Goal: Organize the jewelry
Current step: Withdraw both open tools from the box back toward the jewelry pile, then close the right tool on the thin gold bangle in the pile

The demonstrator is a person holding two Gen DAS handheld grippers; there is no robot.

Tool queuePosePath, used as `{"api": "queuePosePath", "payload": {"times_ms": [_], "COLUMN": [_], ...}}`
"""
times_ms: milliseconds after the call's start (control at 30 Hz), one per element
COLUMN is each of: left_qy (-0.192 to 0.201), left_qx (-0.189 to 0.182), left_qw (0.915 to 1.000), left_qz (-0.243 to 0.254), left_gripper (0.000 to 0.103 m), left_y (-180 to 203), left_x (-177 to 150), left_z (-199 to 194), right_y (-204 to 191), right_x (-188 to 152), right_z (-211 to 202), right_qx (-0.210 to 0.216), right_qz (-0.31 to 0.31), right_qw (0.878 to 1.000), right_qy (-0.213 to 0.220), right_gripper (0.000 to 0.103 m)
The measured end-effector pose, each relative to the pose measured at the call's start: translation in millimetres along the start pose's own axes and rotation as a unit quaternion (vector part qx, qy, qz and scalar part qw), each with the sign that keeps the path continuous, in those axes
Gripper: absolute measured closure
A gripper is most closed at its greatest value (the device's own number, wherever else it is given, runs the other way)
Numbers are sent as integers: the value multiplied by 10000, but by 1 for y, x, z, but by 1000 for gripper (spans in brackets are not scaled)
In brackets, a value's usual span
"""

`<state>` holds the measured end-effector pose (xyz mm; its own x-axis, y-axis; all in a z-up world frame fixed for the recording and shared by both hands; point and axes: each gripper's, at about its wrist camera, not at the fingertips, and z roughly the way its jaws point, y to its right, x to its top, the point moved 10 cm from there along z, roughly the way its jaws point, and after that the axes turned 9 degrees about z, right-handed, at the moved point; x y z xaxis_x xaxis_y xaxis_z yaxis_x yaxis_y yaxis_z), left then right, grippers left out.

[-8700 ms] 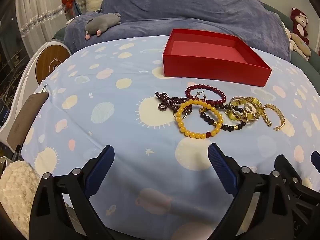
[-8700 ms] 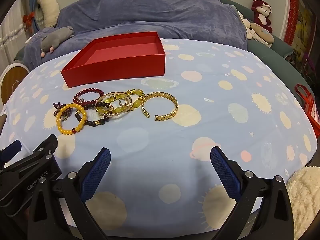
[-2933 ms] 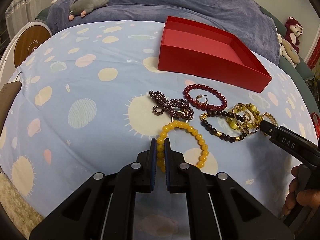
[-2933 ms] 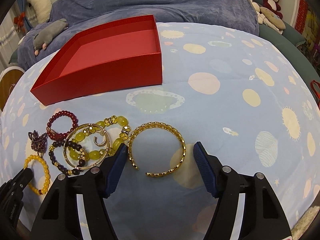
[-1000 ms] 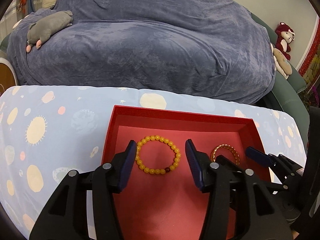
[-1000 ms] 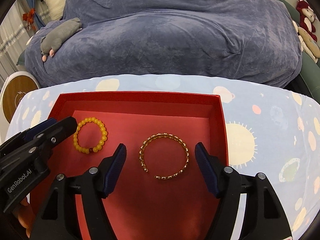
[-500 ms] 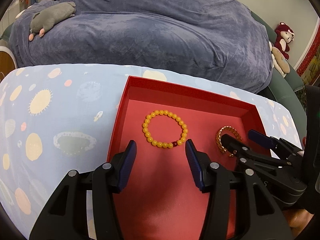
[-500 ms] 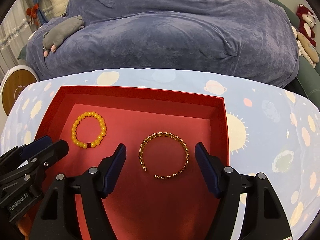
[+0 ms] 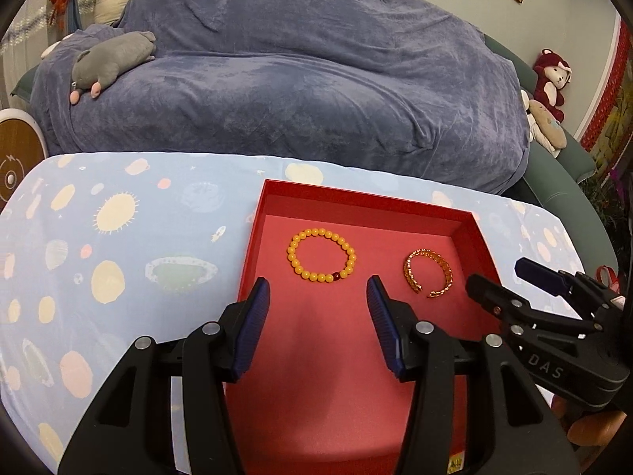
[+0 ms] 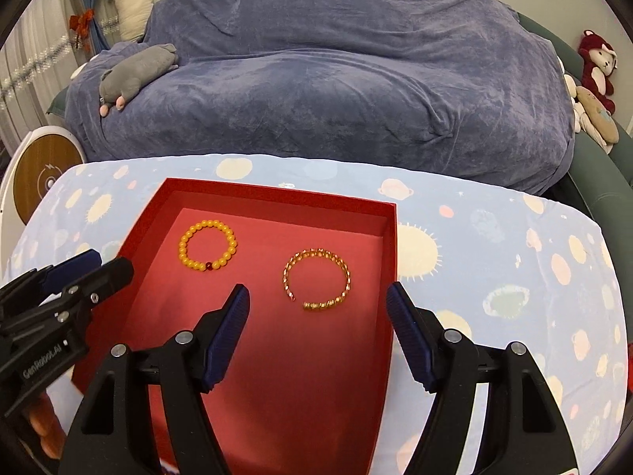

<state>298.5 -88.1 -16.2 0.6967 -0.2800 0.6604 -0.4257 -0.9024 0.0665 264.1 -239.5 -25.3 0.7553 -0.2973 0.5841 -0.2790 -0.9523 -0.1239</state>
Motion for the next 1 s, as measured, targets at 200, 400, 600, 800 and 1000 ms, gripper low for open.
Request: {"api": "queuePosePath", "payload": {"times_ms": [200,400,600,800,1000], "left_qy": [90,-120,-368,-465,-505], "left_qx": [200,415,586,571,559], "left_qw": [9998,9991,9976,9971,9969], "left_qz": [40,-61,-82,-187,-243], "left_gripper": [51,51,51,51,51], "left_y": [-10,-24,-28,-26,-25], "left_x": [-37,-103,-160,-196,-209], "left_z": [-56,-92,-106,-111,-109], "right_y": [10,7,-6,-16,-23], "right_x": [-46,-112,-179,-219,-212], "right_z": [-59,-96,-106,-100,-83], "right_qx": [23,49,150,104,77], "right_qz": [139,199,406,400,508], "right_qw": [9999,9997,9980,9972,9968], "right_qy": [50,-106,-456,-625,-604], "right_gripper": [34,34,34,34,25]}}
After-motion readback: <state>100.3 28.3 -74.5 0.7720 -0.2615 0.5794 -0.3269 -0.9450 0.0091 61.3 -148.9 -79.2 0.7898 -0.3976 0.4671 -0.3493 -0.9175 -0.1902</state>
